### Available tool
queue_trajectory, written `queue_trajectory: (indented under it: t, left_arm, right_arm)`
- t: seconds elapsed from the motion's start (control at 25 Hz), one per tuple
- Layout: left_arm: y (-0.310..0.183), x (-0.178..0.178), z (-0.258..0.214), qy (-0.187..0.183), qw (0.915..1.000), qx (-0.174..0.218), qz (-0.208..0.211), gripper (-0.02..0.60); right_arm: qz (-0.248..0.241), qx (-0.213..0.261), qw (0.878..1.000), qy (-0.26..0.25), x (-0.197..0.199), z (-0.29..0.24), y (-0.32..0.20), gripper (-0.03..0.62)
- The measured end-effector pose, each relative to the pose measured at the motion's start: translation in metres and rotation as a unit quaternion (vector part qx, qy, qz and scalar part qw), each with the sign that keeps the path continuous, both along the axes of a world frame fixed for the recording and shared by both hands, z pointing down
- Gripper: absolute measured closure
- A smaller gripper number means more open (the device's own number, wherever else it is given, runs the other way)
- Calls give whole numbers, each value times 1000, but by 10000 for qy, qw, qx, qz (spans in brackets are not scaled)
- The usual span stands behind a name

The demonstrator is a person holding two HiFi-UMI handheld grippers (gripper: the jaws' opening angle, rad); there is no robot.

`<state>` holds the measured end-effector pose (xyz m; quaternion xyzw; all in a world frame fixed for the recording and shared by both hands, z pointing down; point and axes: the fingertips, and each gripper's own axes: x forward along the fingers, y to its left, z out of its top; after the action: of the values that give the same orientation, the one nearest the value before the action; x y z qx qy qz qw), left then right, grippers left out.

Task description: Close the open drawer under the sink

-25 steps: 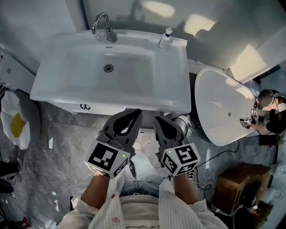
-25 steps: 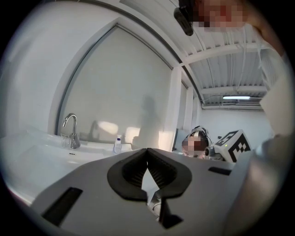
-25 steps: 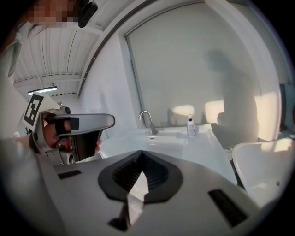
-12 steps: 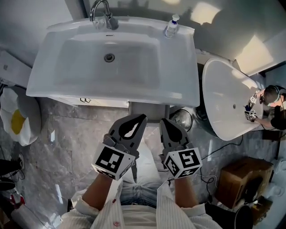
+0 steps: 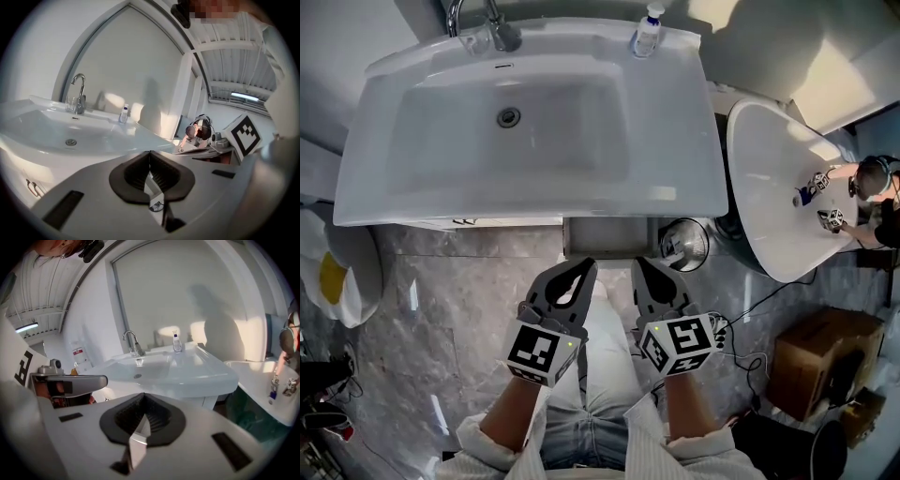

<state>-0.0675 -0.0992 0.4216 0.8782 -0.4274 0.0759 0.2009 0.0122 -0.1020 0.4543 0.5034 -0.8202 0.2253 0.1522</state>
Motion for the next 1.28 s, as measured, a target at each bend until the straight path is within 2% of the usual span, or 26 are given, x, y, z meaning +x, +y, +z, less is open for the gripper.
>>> queue_trajectory:
  t: [0.24,0.4,0.6,1.0,1.16,1.28]
  left_arm:
    - [13,6,56,-158,9996,-125,203,565]
    - [24,10,104,-496,9976,-355,343,565]
    - [40,13,148,-690,9946,-622,458,565]
    - [51,17,199,-795,9926,-758,508,565]
    - [51,23,211,-606,9927,-981,366,565]
    - [53,25,222,-651,9920,-1020,361,565]
  right_arm:
    - [154,-122,9997,139,8,48,7,585]
    - [262,-281,9991,177,14,86,16,585]
    - [343,-467,9980,247,20,126,27,585]
    - [363,-659,9966,327,23,176,34,585]
    - [377,-790,9953,404,30,194,41,585]
    - [361,-880,9944,457,32,207,45,585]
